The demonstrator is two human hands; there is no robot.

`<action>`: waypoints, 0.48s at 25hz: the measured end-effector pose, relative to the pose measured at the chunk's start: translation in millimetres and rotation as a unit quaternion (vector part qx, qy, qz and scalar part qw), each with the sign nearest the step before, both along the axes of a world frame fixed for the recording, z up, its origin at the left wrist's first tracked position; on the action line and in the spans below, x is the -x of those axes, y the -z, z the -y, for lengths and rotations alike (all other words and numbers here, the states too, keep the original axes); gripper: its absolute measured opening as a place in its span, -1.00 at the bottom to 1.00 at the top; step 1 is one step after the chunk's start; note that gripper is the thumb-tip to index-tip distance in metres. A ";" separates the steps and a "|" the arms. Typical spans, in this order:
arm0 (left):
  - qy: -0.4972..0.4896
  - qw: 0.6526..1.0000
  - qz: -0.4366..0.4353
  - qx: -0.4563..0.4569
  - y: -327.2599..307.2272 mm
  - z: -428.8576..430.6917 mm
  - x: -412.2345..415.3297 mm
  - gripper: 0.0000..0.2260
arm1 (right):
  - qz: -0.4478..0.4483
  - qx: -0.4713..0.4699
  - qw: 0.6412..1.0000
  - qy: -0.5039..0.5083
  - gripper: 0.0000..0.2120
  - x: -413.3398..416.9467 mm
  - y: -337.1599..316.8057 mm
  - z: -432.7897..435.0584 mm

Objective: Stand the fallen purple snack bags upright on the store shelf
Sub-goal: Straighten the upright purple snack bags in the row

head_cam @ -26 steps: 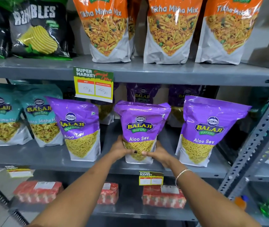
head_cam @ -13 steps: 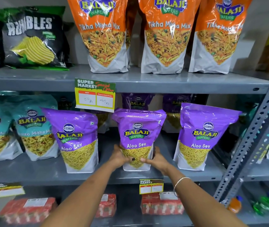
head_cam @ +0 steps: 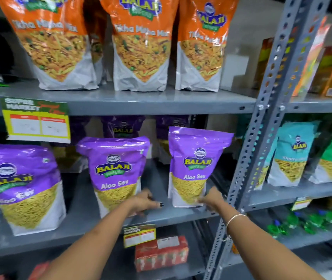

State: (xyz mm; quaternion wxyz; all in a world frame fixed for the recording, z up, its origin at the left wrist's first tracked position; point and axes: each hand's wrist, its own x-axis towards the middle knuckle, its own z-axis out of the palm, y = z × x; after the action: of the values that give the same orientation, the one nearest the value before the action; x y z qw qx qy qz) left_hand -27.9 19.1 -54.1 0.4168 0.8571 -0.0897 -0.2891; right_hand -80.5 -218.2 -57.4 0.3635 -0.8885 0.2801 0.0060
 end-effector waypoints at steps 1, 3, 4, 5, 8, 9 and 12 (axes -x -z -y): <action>-0.036 0.998 0.051 0.026 1.4 21.2 -5.1 -0.42 | 0.030 -0.051 0.998 -0.014 -0.17 -4.2 -0.6 14.6; -0.073 0.992 0.101 0.033 6.9 52.1 -8.5 -0.13 | 0.060 -0.152 0.980 -0.110 -0.17 -16.7 9.7 29.4; -0.074 0.990 0.110 0.054 10.0 68.7 -10.1 -0.12 | 0.063 -0.188 0.969 -0.147 -0.34 -21.7 16.7 37.0; -0.082 0.988 0.104 0.082 15.6 80.3 -12.7 -0.20 | 0.064 -0.221 0.957 -0.177 -0.50 -25.2 22.8 40.9; -0.127 0.976 0.115 0.137 27.8 96.6 -16.8 -0.36 | 0.088 -0.275 0.935 -0.204 -0.68 -35.3 27.6 47.6; -0.148 0.972 0.121 0.136 29.9 97.4 -18.8 -0.34 | 0.094 -0.278 0.932 -0.211 -0.66 -38.9 27.8 49.7; -0.173 0.966 0.135 0.136 25.9 98.6 -17.4 -0.24 | 0.081 -0.262 0.933 -0.231 -0.28 -52.3 33.5 56.8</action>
State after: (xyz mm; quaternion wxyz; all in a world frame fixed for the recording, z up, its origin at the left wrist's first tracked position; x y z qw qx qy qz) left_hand -10.4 -79.4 -80.0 0.5570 0.8260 -0.0338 -0.0794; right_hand -28.1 -275.0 -90.9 0.5935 -0.7993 0.0248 0.0913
